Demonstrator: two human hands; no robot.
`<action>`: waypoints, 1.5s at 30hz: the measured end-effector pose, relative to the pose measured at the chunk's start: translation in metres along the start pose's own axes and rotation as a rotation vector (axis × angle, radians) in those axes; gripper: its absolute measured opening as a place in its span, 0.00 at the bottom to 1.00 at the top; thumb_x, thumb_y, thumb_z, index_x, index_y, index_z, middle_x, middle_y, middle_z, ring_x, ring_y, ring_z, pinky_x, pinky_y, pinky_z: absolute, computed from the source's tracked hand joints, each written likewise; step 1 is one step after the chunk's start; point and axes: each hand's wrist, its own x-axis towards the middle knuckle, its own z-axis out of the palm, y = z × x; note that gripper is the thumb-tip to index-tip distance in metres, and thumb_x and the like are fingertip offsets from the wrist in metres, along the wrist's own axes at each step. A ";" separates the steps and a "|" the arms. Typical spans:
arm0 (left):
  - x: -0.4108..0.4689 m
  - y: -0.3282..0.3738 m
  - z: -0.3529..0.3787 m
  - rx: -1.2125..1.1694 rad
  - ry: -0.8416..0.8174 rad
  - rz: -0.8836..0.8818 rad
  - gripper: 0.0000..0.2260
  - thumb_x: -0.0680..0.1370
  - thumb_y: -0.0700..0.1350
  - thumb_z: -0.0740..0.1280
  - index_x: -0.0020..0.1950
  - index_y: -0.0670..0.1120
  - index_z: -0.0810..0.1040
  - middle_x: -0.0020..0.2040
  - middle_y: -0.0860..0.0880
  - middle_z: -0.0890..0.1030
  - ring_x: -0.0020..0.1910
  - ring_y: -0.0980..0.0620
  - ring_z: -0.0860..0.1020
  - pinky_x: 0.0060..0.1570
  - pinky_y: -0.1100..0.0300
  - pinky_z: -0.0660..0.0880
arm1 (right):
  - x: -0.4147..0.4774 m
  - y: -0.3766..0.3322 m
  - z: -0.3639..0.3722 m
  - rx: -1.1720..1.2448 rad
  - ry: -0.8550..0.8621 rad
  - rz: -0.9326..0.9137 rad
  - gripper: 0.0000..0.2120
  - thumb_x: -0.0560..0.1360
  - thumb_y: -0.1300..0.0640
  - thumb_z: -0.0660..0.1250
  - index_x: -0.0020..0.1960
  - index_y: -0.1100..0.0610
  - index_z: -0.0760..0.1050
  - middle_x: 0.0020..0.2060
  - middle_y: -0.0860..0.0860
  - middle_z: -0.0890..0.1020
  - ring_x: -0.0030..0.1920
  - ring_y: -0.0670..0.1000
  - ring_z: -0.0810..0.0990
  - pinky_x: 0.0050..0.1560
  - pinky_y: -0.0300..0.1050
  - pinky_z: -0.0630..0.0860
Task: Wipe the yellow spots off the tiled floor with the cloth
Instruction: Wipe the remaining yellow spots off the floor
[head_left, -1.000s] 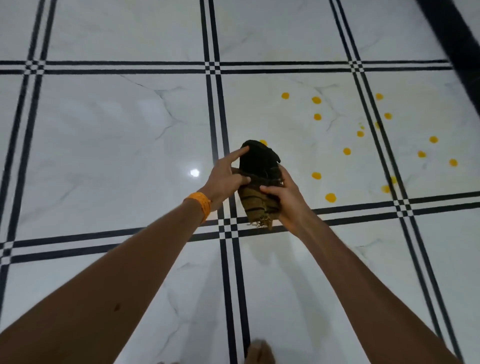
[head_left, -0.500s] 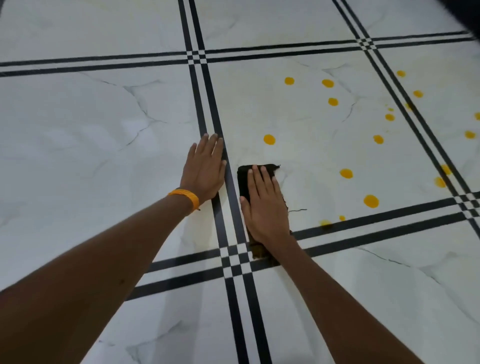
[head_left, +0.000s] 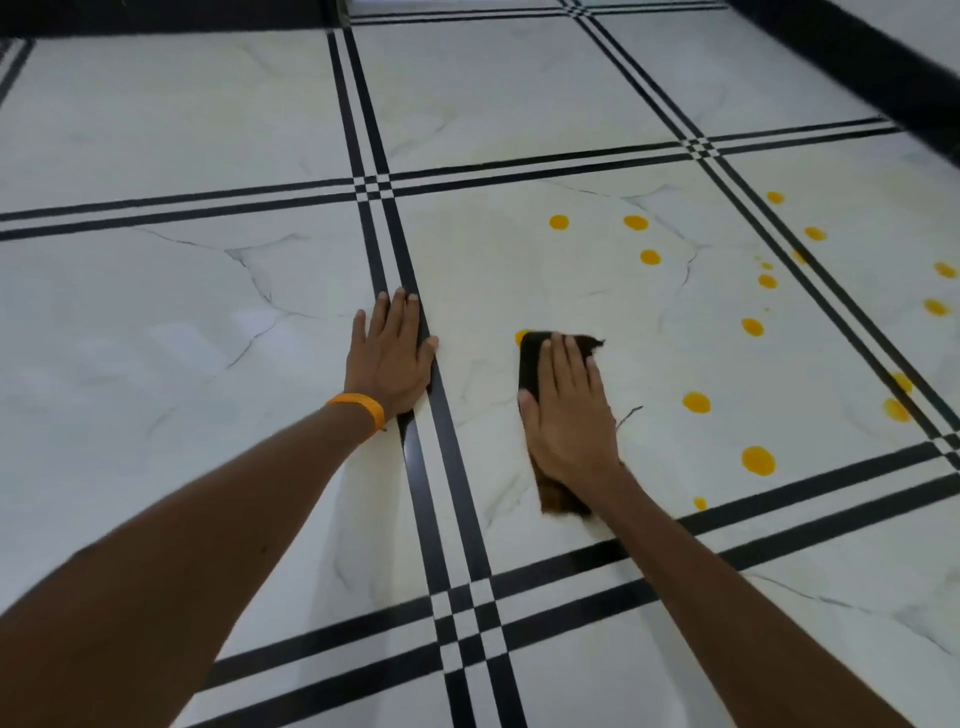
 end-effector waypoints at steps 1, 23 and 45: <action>-0.001 0.001 0.002 0.011 0.010 0.002 0.28 0.84 0.54 0.48 0.81 0.43 0.48 0.82 0.45 0.48 0.81 0.44 0.45 0.78 0.43 0.44 | -0.012 0.010 0.000 0.012 -0.032 -0.058 0.33 0.83 0.45 0.46 0.81 0.64 0.52 0.81 0.57 0.54 0.82 0.56 0.52 0.81 0.54 0.47; 0.002 -0.003 0.012 0.042 0.091 0.027 0.26 0.84 0.51 0.47 0.81 0.44 0.48 0.82 0.46 0.51 0.81 0.47 0.48 0.78 0.44 0.48 | 0.128 -0.052 -0.001 0.010 0.013 0.114 0.32 0.85 0.47 0.47 0.81 0.66 0.50 0.81 0.63 0.56 0.81 0.59 0.52 0.81 0.56 0.47; -0.007 0.100 0.015 -0.039 0.022 0.283 0.29 0.84 0.54 0.49 0.81 0.40 0.48 0.82 0.44 0.47 0.81 0.46 0.44 0.78 0.45 0.43 | -0.059 0.120 -0.030 -0.046 0.035 0.304 0.35 0.82 0.43 0.44 0.81 0.65 0.54 0.80 0.61 0.58 0.81 0.58 0.55 0.80 0.57 0.50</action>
